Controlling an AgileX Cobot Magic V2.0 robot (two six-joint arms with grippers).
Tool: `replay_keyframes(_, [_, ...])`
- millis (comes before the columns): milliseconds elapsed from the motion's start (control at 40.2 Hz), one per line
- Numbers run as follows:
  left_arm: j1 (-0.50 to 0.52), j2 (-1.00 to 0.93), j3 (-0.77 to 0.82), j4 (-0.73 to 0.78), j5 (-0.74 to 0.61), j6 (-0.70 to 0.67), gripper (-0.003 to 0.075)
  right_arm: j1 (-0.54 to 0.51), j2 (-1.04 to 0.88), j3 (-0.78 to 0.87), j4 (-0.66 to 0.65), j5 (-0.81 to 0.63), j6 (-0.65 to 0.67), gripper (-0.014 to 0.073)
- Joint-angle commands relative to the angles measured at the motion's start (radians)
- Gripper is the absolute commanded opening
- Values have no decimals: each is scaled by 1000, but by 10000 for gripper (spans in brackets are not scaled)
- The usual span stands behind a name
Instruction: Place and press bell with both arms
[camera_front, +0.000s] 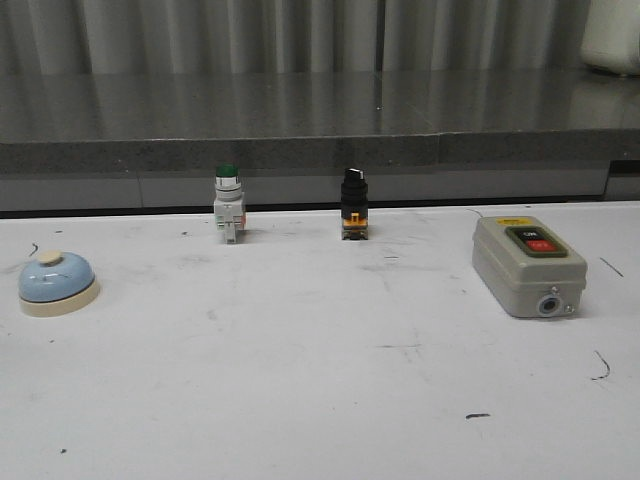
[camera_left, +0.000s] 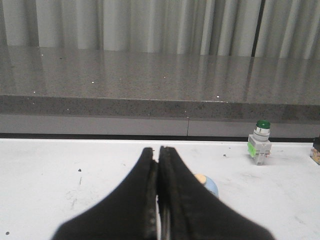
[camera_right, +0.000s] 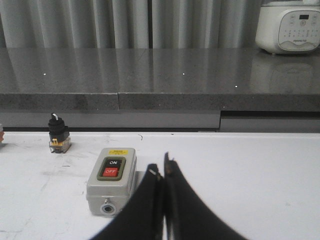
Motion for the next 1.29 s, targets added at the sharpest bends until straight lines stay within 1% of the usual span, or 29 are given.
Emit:
replay_keyframes(0, [2, -15, 16, 1, -101, -5, -20, -6, -17, -20, -4, -110, -6, -69])
replay_keyframes(149, [2, -15, -64, 1, -107, -5, -20, -6, -17, -110, -7, -68, -6, -69])
replay_keyframes(224, [2, -8, -136, 1, -101, -5, -20, -6, -16, -181, -11, -11, -7, -69])
replay_keyframes(299, [2, 15, -228, 1, -59, -5, -20, -6, 1, -261, -17, 68, -7, -69])
replay_keyframes(523, [2, 185, -543, 1, 191, -5, -20, -6, 158, -516, -62, 283, -7, -69])
replay_keyframes(672, [2, 318, -679, 1, 369, -5, -20, -6, 304, -646, -62, 410, -7, -69])
replay_keyframes(772, [2, 387, -693, 1, 392, -5, -20, -6, 389, -683, -62, 450, -7, -69])
replay_keyframes(1020, [2, 508, -693, 1, 392, -5, -20, -6, 565, -684, -62, 453, -7, -69])
replay_keyframes(1269, [2, 606, -693, 1, 389, -5, -20, -6, 699, -684, -62, 449, -7, -69])
